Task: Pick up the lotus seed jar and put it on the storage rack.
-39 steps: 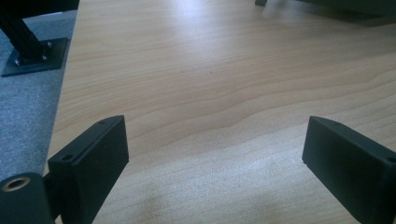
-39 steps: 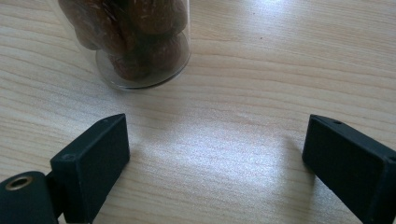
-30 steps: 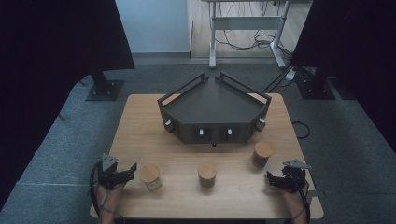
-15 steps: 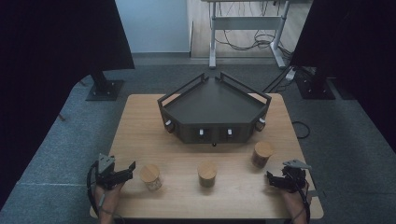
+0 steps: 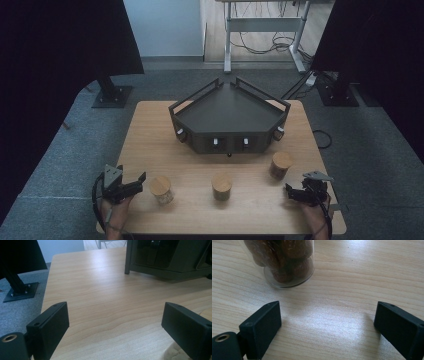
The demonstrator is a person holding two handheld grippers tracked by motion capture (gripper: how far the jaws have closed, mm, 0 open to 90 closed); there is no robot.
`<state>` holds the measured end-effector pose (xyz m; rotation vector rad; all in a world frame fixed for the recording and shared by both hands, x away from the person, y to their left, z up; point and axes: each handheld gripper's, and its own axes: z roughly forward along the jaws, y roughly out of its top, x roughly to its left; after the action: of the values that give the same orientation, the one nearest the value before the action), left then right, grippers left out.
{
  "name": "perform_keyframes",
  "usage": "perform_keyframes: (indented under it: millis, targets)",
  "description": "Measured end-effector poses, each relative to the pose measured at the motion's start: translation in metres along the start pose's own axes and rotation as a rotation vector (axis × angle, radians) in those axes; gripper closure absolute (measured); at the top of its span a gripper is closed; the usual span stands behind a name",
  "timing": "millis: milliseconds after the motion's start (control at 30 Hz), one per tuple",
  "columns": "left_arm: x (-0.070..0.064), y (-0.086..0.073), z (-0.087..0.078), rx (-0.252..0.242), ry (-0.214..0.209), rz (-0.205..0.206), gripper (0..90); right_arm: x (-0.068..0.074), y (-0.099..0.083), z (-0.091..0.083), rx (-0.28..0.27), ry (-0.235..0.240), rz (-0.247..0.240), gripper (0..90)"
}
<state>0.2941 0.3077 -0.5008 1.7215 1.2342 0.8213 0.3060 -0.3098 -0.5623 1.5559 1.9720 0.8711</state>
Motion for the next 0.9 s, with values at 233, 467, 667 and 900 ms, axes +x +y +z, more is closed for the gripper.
perform_keyframes:
  millis: [233,467,667,900]
  targets:
    - [-0.002,0.002,-0.004,-0.019,-0.007,-0.003,7.3,0.000,0.000,0.000,0.000,0.000,0.000,6.8]
    - [-0.005,0.005,-0.008,-0.041,-0.018,-0.007,7.3,0.000,0.000,0.000,0.000,0.000,-0.001,6.8]
    - [-0.009,0.007,-0.011,-0.057,-0.030,-0.006,7.3,0.000,0.000,0.000,0.000,0.001,-0.001,6.8]
    - [-0.012,0.009,-0.013,-0.062,-0.036,0.001,7.1,0.000,0.000,0.000,0.000,0.002,-0.003,6.8]
